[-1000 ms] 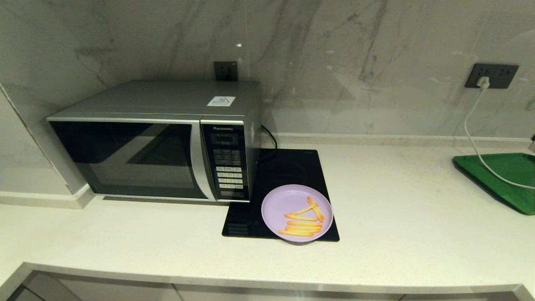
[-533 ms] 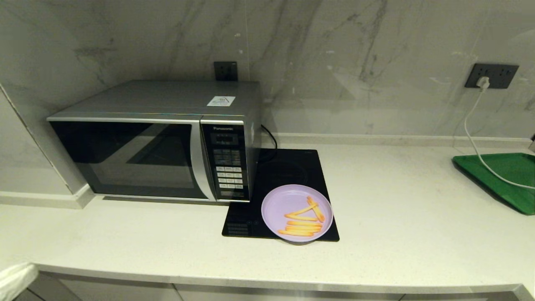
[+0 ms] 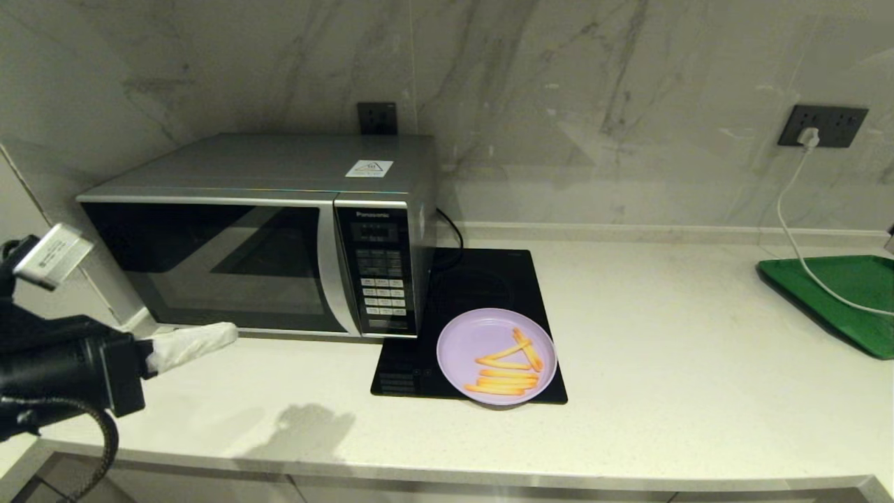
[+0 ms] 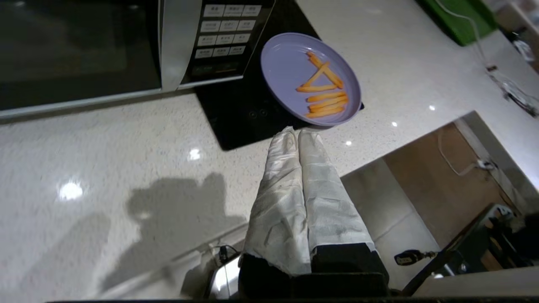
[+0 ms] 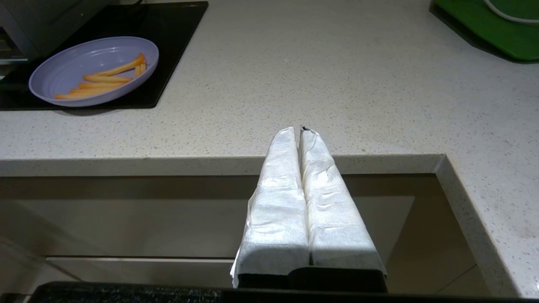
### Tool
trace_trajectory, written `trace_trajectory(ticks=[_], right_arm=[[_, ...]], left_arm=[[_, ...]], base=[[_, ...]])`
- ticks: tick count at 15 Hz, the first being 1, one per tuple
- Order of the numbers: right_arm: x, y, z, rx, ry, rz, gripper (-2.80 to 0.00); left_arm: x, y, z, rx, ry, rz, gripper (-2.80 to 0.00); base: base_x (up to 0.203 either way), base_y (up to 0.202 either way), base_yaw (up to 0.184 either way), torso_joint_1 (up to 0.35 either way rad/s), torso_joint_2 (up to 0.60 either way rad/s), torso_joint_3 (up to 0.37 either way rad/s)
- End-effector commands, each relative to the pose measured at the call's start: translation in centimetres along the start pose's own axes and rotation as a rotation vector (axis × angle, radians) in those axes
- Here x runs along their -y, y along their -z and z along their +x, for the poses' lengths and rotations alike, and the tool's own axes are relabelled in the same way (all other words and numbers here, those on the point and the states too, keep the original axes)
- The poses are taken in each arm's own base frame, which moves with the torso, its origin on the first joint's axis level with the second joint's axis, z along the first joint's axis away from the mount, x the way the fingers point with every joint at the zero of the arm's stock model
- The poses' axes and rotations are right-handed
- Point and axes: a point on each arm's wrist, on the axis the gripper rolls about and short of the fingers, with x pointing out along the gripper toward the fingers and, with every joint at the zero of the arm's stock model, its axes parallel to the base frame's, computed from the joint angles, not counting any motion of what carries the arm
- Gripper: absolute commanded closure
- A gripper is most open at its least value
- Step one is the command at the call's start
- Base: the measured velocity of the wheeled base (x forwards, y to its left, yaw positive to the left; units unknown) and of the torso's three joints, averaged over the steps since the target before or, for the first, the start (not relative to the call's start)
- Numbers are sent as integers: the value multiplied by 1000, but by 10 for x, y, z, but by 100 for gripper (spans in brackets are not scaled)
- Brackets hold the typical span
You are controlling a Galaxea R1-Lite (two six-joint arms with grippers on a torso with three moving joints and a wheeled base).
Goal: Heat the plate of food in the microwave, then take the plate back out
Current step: Open the microwave oven
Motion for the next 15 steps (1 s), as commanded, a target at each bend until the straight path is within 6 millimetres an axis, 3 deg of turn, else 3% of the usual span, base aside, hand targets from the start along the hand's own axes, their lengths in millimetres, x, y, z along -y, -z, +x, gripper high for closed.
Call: trace_trajectory(ticks=[1, 5, 14, 15], right_arm=[[0, 0, 0, -2, 0, 1, 0], [0, 0, 0, -2, 0, 1, 0], [0, 0, 0, -2, 0, 1, 0], [0, 0, 0, -2, 0, 1, 0]], left_arm=[[-39, 1, 25, -69, 183, -55, 0], [-45, 0, 25, -69, 399, -88, 0], [-85, 7, 60, -110, 405, -107, 0], [-90, 8, 64, -111, 406, -93, -280]], base=[[0, 0, 0, 0, 0, 0], [0, 0, 0, 0, 0, 0], [0, 0, 0, 0, 0, 0], [0, 0, 0, 0, 0, 0]])
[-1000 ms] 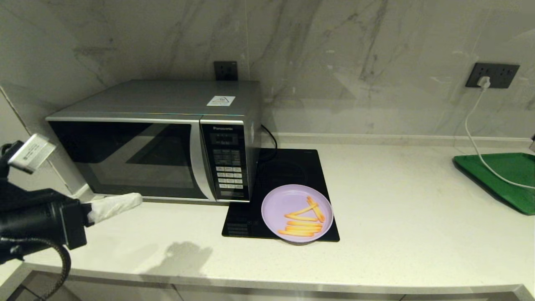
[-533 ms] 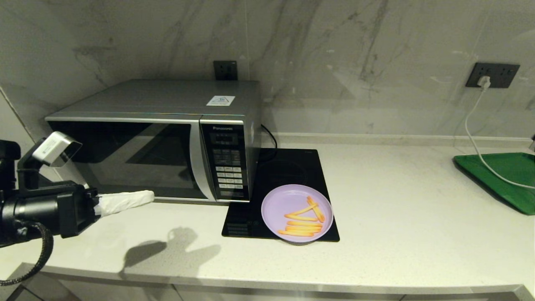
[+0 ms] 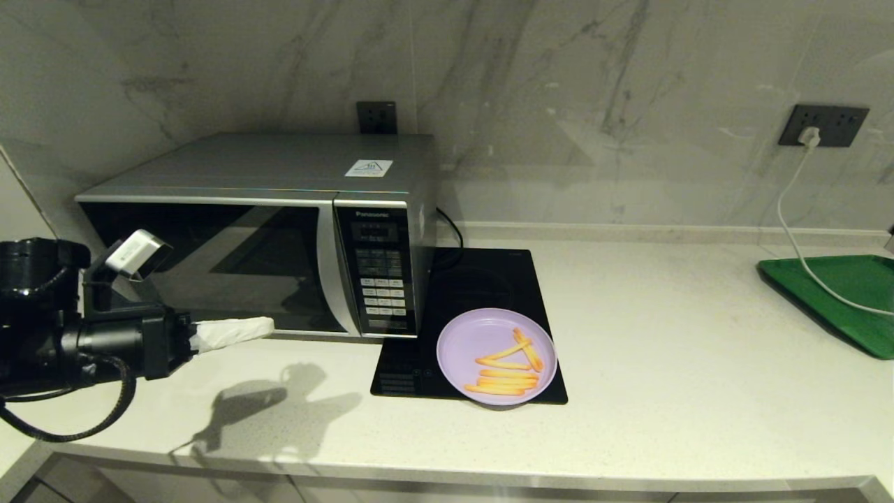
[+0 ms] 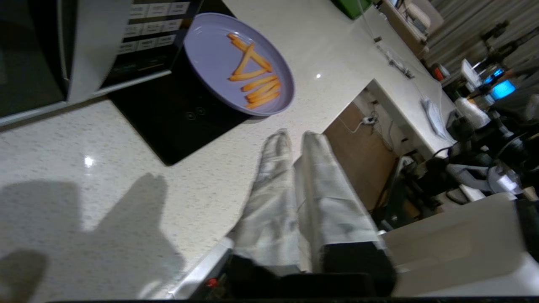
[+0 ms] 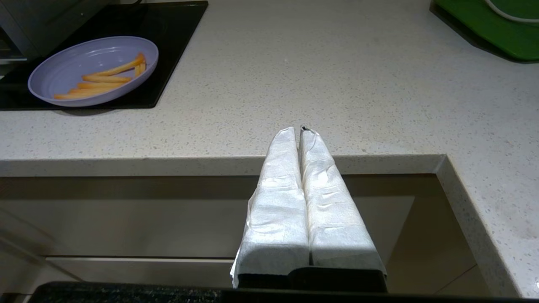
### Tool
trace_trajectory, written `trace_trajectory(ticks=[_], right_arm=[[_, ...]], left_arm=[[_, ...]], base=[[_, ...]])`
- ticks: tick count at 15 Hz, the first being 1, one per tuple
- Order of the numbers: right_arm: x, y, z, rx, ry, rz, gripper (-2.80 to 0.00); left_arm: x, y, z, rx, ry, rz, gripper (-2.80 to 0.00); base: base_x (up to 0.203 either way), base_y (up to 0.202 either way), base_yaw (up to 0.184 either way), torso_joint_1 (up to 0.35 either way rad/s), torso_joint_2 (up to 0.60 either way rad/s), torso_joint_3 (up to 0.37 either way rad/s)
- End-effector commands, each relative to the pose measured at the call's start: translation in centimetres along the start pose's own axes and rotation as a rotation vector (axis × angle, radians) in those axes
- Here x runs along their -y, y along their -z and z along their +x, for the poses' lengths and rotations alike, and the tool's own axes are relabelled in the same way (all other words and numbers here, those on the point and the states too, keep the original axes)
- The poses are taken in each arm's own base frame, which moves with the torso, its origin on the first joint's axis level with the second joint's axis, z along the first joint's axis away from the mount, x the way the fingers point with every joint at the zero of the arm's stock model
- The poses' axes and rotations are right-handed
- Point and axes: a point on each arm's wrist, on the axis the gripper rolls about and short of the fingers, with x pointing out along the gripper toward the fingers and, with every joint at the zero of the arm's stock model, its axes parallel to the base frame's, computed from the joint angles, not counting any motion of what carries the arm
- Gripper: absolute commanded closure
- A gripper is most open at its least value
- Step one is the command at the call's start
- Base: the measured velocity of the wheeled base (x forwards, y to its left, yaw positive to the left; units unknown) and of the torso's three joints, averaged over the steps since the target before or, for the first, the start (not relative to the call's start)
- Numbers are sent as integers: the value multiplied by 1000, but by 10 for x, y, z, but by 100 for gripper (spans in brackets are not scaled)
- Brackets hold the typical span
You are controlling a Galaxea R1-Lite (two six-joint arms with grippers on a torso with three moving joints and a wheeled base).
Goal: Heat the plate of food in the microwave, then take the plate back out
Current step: Open the microwave oven
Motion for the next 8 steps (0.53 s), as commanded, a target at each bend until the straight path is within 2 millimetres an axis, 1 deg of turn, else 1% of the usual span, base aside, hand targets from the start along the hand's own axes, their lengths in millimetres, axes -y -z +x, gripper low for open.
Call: trace_trajectory(ticks=[1, 2, 4, 8], right_arm=[[0, 0, 0, -2, 0, 1, 0], [0, 0, 0, -2, 0, 1, 0], [0, 0, 0, -2, 0, 1, 0], [0, 0, 0, -2, 0, 1, 0]], left_arm=[[-22, 3, 7, -16, 5, -15, -280], [-29, 6, 10, -23, 4, -17, -280], [-41, 11, 14, -35, 4, 47, -280], [-58, -1, 21, -21, 3, 112, -280]], base=[[0, 0, 0, 0, 0, 0], [0, 0, 0, 0, 0, 0], [0, 0, 0, 0, 0, 0], [0, 0, 0, 0, 0, 0]])
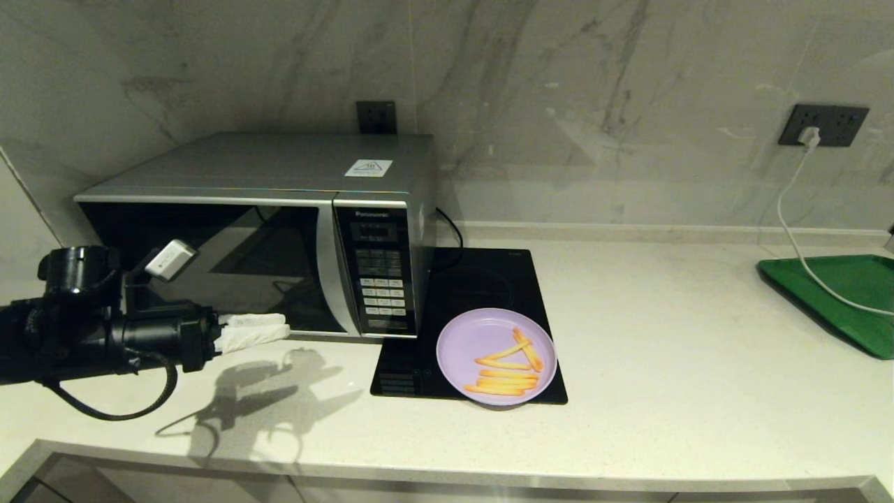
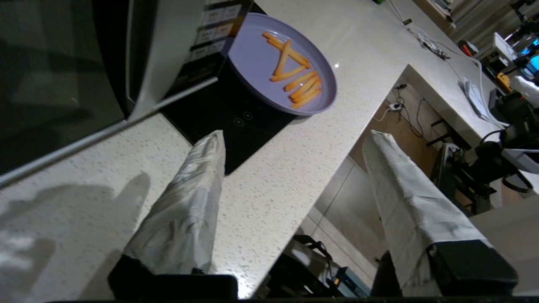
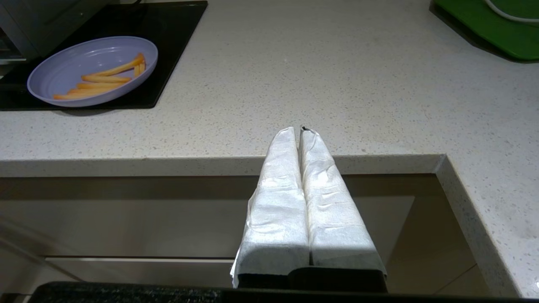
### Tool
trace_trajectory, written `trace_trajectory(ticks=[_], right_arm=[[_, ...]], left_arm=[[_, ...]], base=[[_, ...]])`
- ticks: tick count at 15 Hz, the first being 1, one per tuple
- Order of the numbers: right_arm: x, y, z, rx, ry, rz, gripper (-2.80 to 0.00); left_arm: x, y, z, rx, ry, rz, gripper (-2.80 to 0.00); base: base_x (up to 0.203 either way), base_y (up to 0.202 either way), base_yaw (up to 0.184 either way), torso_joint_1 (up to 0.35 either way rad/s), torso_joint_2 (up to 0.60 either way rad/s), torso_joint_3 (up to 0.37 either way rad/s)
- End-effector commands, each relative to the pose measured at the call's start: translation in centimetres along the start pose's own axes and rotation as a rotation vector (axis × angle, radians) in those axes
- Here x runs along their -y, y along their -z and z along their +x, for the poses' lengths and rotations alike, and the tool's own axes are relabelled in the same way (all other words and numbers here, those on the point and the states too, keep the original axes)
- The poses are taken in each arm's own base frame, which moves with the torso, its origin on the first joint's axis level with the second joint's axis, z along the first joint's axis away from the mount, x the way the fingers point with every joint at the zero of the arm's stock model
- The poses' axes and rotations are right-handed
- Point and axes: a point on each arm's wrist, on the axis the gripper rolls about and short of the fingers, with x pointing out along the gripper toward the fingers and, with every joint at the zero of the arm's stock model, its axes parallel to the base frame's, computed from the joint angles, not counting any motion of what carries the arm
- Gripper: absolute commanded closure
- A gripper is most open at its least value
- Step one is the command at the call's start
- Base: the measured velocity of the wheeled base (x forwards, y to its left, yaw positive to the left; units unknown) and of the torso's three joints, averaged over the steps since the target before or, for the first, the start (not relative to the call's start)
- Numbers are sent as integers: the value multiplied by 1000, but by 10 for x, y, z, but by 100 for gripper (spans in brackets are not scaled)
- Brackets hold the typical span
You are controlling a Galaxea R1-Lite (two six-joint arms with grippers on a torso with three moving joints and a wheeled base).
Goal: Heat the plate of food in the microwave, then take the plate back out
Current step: Open the microwave oven
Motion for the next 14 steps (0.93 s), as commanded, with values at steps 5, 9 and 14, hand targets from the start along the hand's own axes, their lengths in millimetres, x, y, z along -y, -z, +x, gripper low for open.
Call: trace_trajectory(ticks=[5, 9, 14], right_arm=[[0, 0, 0, -2, 0, 0, 0], [0, 0, 0, -2, 0, 0, 0], [0, 0, 0, -2, 0, 0, 0]], left_arm=[[-25, -10, 23, -7, 29, 38, -280], [-34, -17, 42, -15, 5, 117, -280], [-48, -27, 56, -2, 15, 165, -280]], base=[[0, 0, 0, 0, 0, 0], [0, 0, 0, 0, 0, 0], [0, 0, 0, 0, 0, 0]])
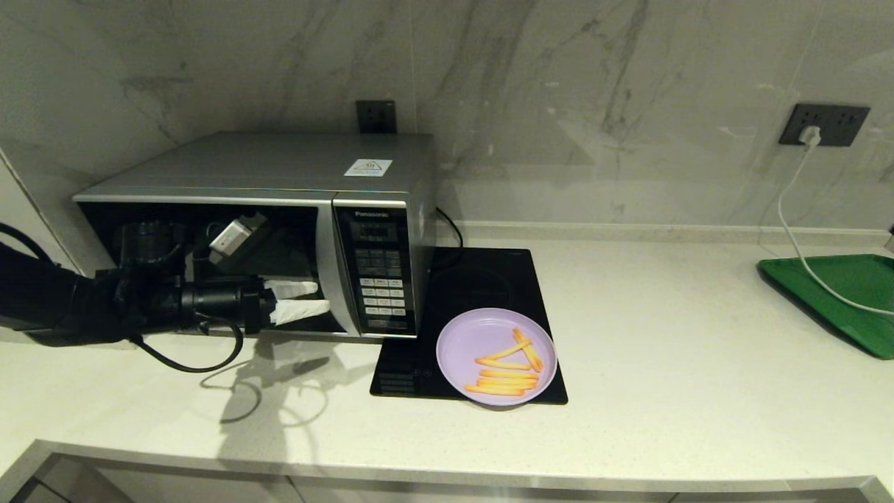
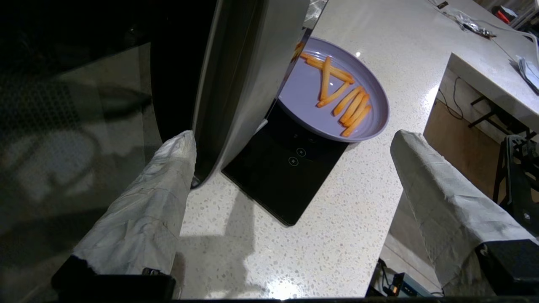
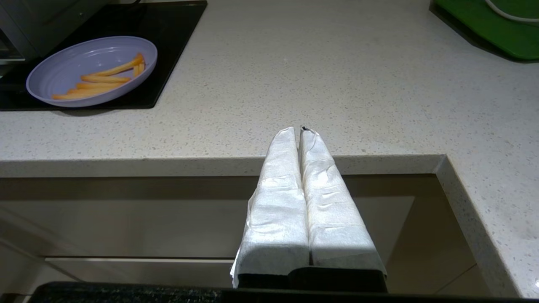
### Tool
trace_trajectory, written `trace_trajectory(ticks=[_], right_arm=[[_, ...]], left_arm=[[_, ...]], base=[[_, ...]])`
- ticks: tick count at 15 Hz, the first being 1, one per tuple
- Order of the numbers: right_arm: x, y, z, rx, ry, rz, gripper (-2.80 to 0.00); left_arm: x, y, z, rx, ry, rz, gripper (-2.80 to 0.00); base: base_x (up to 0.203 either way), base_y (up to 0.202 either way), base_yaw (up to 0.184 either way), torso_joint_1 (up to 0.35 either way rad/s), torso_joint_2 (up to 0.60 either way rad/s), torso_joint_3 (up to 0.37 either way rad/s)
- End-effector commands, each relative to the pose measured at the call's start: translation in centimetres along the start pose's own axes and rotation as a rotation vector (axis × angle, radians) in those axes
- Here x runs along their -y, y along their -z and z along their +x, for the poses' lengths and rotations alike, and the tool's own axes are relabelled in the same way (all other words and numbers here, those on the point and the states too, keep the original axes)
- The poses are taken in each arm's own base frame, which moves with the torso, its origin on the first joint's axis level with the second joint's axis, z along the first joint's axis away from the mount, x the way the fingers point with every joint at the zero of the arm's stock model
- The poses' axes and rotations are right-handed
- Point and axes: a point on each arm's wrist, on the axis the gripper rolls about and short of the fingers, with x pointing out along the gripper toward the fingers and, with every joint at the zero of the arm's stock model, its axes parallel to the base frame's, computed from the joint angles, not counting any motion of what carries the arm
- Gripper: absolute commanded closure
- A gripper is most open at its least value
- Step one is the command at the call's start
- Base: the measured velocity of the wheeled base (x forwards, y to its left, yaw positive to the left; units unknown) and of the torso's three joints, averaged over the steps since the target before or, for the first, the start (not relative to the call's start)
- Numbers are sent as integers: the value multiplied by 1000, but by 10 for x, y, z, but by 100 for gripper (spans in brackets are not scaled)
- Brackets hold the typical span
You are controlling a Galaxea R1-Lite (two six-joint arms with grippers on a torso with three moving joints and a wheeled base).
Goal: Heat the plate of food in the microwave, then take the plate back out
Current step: Open the microwave oven
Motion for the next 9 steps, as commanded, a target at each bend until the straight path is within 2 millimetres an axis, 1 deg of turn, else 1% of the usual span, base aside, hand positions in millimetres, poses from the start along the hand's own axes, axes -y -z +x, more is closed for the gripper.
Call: trace_trajectory(ticks=[1, 5, 9], right_arm=[[0, 0, 0, -2, 0, 0, 0], [0, 0, 0, -2, 0, 0, 0], [0, 0, 0, -2, 0, 0, 0]], left_arm=[[-6, 0, 6, 1, 11, 7, -280], [-11, -2, 11, 6, 27, 26, -280], [-6, -5, 21, 1, 51, 42, -280]], base=[[0, 0, 0, 0, 0, 0], [0, 0, 0, 0, 0, 0], [0, 0, 0, 0, 0, 0]])
